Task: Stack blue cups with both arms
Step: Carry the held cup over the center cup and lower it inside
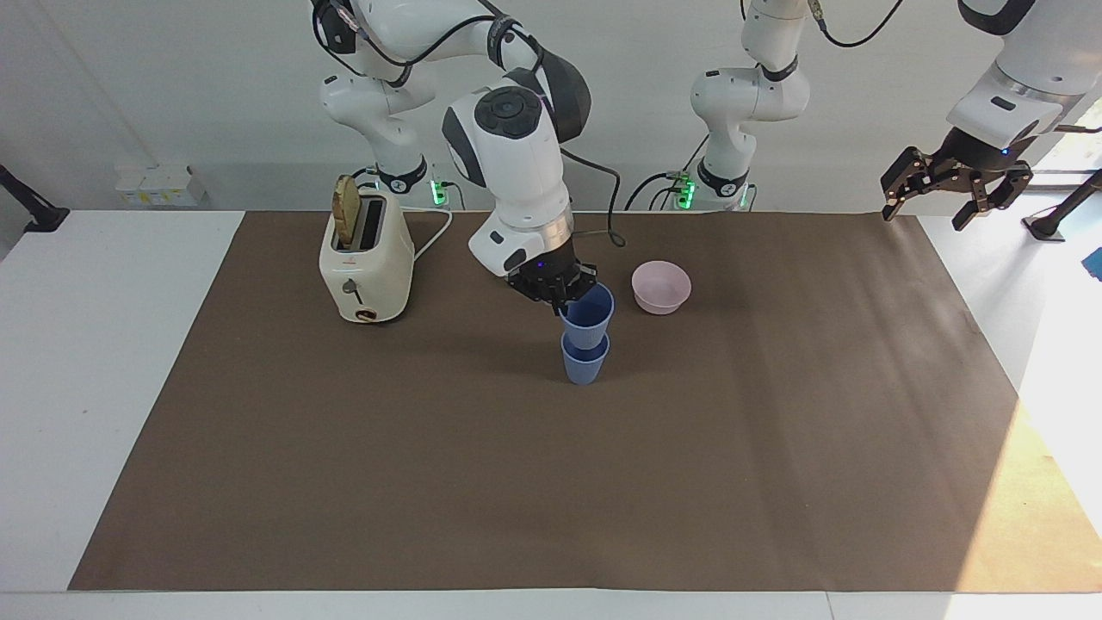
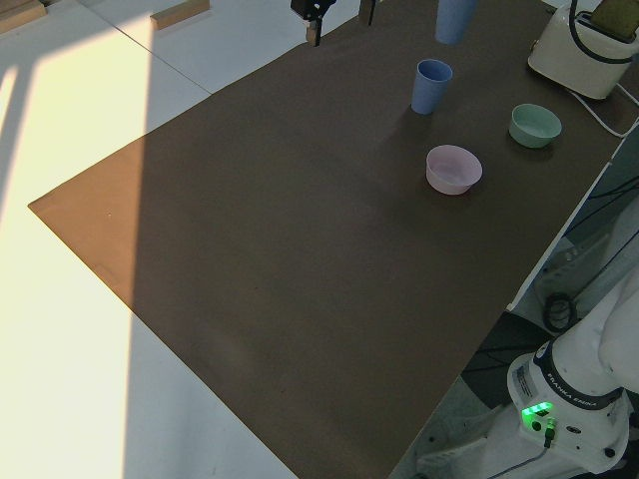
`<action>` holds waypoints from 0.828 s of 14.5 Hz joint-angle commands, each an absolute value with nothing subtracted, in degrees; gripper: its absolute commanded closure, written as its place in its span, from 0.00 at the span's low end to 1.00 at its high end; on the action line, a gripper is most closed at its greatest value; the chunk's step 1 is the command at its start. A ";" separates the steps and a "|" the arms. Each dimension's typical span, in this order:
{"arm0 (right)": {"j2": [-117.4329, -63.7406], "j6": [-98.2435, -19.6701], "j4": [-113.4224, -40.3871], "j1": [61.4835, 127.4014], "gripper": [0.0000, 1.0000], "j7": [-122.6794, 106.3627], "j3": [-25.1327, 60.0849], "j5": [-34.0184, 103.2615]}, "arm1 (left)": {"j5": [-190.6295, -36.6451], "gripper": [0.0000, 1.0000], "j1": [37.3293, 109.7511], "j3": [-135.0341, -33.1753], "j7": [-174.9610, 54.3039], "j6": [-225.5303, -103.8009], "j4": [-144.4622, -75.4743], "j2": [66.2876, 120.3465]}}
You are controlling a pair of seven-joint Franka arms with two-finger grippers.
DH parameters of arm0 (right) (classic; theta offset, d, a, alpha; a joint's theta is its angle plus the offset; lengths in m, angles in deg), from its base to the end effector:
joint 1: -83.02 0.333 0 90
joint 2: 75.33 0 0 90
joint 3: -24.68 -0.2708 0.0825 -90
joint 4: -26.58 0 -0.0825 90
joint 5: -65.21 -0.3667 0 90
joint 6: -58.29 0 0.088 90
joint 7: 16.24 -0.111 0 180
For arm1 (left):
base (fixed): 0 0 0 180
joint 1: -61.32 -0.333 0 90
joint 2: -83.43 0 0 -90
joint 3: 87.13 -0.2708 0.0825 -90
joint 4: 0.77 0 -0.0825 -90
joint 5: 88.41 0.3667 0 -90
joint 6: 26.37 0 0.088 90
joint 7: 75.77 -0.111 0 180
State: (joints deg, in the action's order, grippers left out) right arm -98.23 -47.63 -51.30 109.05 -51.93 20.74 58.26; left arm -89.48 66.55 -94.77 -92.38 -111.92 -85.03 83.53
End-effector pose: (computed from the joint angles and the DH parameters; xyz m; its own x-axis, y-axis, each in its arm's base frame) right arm 0.5656 0.3296 0.4615 0.9910 -0.1329 -0.0137 -0.1333 -0.9765 -0.1691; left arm 0.5297 0.0200 0.6127 0.9688 -0.2467 0.0252 -0.2470 -0.9689 0.0116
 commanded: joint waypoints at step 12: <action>-99.68 -51.48 -55.41 110.52 1.00 -52.90 20.90 58.09 | -89.03 0.00 65.81 -94.16 -92.12 -111.54 -85.23 82.99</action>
State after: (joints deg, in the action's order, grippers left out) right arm -100.07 -49.77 -53.42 109.31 -51.93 20.73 58.26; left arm -89.48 66.53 -94.76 -92.38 -111.92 -85.03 83.53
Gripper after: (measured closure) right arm 0.943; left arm 0.000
